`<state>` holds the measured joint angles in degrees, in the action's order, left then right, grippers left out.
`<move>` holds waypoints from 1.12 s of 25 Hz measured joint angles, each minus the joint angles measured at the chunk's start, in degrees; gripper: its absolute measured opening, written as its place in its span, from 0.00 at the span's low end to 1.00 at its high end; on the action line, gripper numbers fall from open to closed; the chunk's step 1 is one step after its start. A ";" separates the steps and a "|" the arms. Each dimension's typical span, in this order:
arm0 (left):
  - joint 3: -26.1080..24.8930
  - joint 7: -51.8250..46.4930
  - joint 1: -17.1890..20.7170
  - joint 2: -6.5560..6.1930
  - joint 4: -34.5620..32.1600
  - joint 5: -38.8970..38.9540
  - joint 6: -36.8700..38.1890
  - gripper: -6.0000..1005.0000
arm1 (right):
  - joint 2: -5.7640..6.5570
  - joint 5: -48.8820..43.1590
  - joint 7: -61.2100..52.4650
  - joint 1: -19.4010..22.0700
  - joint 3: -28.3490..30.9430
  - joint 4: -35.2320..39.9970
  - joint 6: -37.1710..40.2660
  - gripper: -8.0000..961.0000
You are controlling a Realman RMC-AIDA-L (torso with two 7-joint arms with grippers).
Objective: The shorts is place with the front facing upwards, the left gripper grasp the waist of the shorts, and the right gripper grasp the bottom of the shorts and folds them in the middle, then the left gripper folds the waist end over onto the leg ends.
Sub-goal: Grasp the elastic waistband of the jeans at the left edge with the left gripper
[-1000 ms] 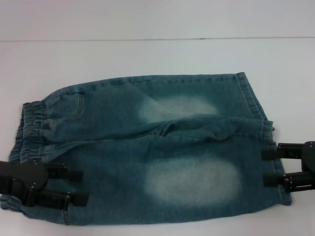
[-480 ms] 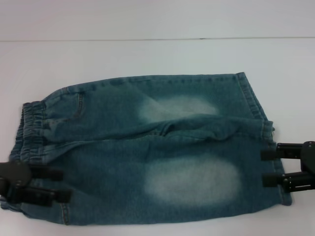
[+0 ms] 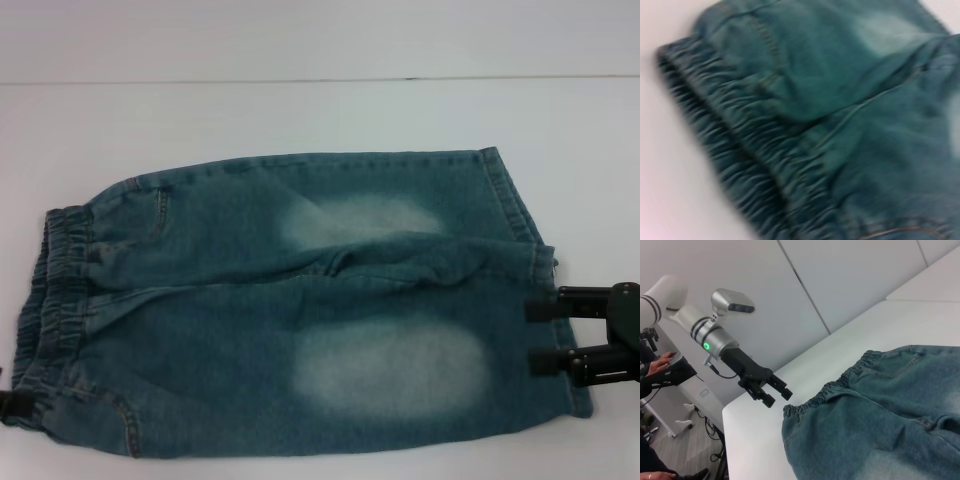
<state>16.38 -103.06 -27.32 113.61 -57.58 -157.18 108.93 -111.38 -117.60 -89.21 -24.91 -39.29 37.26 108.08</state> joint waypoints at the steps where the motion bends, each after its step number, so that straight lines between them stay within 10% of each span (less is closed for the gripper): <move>1: 0.00 -0.19 0.08 0.00 0.00 -0.83 -1.36 0.81 | -0.02 0.00 0.00 -0.04 0.00 0.00 0.00 0.92; 19: 6.47 -1.83 -0.83 1.53 2.60 -4.19 -5.44 0.77 | -0.07 0.00 -0.06 -0.05 0.31 0.00 0.10 0.92; 28: 6.99 -2.41 -1.26 1.90 2.75 -3.62 -7.15 0.42 | -0.07 0.00 -0.01 -0.05 0.34 0.00 0.00 0.92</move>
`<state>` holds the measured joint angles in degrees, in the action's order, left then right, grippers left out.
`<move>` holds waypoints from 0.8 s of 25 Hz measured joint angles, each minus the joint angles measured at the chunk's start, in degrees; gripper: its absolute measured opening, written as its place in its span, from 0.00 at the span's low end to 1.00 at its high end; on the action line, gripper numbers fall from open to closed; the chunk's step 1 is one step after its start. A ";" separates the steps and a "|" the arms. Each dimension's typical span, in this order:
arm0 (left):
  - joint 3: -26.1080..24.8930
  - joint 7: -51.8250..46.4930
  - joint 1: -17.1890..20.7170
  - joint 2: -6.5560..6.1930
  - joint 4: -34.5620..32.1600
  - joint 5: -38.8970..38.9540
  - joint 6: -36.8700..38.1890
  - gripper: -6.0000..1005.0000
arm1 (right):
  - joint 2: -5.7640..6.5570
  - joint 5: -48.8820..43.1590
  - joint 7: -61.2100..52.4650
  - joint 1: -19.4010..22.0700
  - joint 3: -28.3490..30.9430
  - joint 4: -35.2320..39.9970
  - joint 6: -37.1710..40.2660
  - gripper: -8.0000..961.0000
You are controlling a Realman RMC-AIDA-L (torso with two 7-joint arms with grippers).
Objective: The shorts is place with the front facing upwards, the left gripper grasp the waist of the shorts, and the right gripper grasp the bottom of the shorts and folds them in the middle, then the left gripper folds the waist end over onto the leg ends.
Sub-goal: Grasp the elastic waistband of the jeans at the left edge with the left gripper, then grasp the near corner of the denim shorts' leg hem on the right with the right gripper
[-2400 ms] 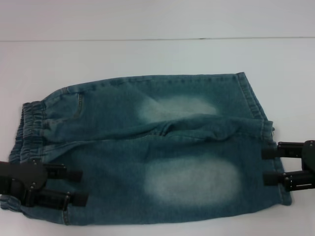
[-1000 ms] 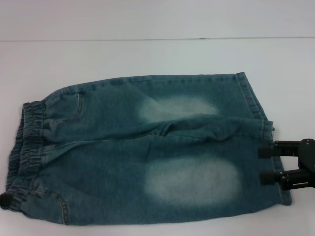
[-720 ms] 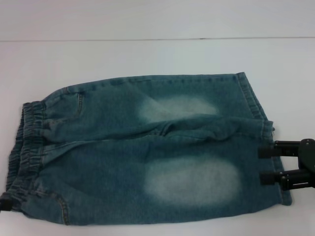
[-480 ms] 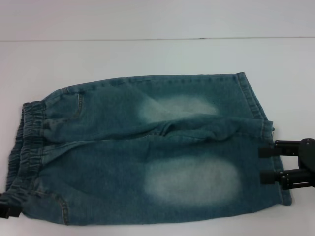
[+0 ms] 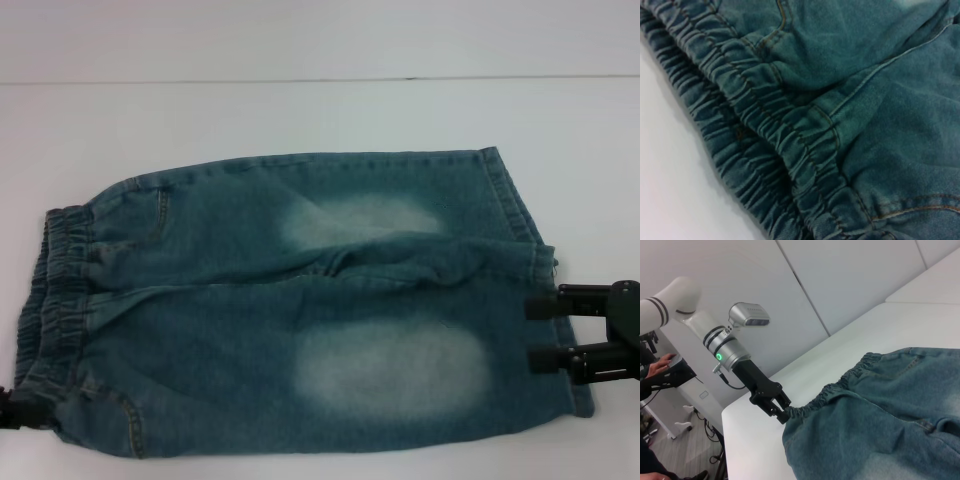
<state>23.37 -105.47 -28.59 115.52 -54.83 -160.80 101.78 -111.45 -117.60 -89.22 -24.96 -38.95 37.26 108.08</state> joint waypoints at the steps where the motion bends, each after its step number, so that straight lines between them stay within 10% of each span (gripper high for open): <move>1: 0.00 0.00 -0.06 0.00 0.00 0.00 0.09 0.38 | 0.00 0.00 0.01 0.00 -0.02 0.00 -0.02 0.92; 20: -0.53 -3.94 -4.55 -0.39 -0.03 3.08 6.40 0.05 | 3.17 -5.97 -21.63 -8.56 0.44 5.62 0.33 0.92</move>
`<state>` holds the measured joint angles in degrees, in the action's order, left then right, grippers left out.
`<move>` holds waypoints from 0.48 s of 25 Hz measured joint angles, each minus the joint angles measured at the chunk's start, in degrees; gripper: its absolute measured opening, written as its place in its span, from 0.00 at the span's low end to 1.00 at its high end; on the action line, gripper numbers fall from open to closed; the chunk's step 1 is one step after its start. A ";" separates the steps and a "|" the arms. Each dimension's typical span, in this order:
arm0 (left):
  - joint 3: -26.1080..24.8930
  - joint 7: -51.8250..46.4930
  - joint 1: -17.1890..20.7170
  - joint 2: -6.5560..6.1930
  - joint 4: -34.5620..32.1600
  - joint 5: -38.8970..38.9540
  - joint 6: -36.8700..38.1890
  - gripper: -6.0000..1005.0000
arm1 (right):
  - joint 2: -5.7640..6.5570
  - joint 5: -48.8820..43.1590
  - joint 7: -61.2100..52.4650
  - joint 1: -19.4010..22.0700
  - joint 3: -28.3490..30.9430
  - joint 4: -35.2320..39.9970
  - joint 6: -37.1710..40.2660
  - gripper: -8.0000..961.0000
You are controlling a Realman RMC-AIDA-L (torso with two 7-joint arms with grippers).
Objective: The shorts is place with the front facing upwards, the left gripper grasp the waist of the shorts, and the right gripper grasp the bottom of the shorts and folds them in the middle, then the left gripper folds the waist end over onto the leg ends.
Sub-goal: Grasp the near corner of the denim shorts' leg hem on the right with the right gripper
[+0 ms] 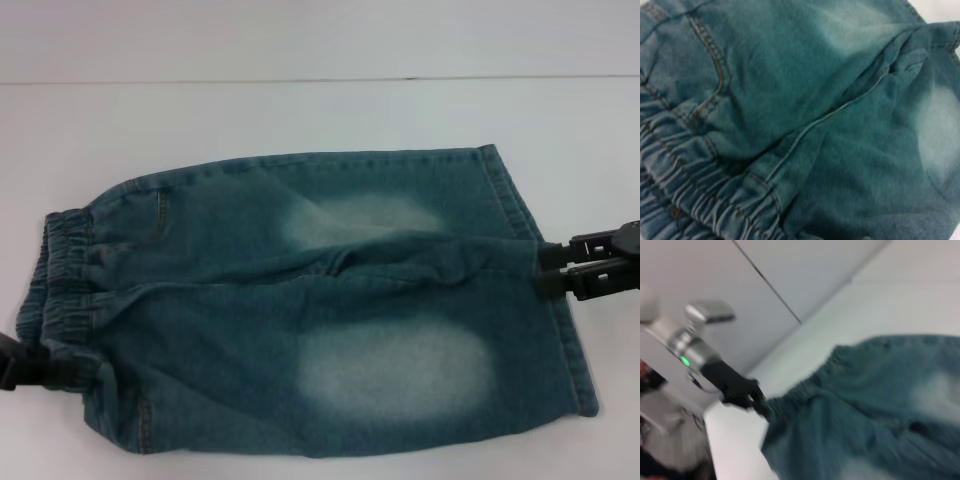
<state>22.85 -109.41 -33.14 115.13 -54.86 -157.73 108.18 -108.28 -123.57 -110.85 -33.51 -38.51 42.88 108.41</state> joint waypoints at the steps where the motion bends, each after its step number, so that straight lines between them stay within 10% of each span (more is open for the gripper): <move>1: 0.00 -0.28 -0.31 0.00 -0.01 0.06 0.03 0.05 | 0.01 -2.80 -1.14 -1.05 0.00 0.99 0.25 0.92; 12: 0.18 -3.81 -2.19 -0.71 0.10 0.22 -2.66 0.05 | -0.85 -26.11 -2.33 -8.02 -1.12 2.96 5.10 0.92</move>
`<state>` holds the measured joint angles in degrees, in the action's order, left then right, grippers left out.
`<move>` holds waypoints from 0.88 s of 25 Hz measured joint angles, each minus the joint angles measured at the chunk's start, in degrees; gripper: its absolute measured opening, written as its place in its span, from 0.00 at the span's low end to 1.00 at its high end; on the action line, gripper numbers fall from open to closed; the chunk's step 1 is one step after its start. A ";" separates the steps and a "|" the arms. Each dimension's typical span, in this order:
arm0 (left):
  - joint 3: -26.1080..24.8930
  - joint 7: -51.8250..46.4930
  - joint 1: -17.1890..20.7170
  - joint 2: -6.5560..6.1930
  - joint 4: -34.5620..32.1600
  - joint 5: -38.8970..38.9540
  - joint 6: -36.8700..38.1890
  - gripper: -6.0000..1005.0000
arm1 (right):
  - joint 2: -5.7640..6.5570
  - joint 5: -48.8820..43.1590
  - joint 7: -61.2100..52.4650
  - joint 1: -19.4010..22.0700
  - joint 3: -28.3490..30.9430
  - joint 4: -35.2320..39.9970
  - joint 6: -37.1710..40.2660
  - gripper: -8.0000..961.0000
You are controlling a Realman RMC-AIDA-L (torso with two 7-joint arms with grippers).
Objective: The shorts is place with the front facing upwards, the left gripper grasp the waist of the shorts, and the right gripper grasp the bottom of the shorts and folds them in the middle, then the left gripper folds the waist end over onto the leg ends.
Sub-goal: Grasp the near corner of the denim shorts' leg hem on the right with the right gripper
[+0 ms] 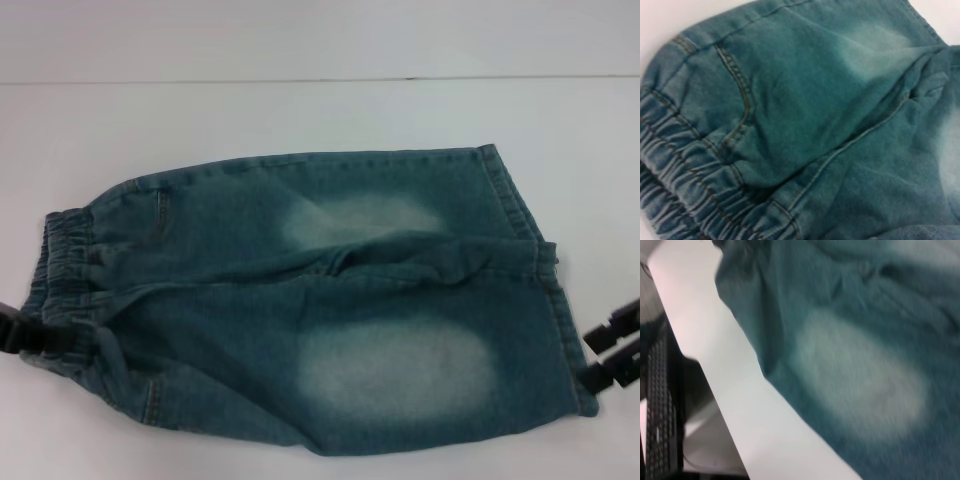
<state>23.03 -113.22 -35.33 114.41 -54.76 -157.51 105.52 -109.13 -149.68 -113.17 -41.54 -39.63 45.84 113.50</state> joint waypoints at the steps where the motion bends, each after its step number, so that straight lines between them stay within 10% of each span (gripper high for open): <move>1: 0.06 -0.29 -0.09 -0.05 0.01 0.01 -0.21 0.05 | 0.00 -0.91 -0.05 0.06 -0.38 -0.02 0.00 0.92; 22: 0.26 -0.68 -1.21 -0.15 0.01 0.01 -1.20 0.05 | -1.32 -11.51 -1.52 -1.99 -5.01 -7.40 -7.54 0.92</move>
<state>23.29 -113.90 -36.54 114.27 -54.75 -157.50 104.32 -110.44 -161.19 -114.70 -43.53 -44.64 38.44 105.96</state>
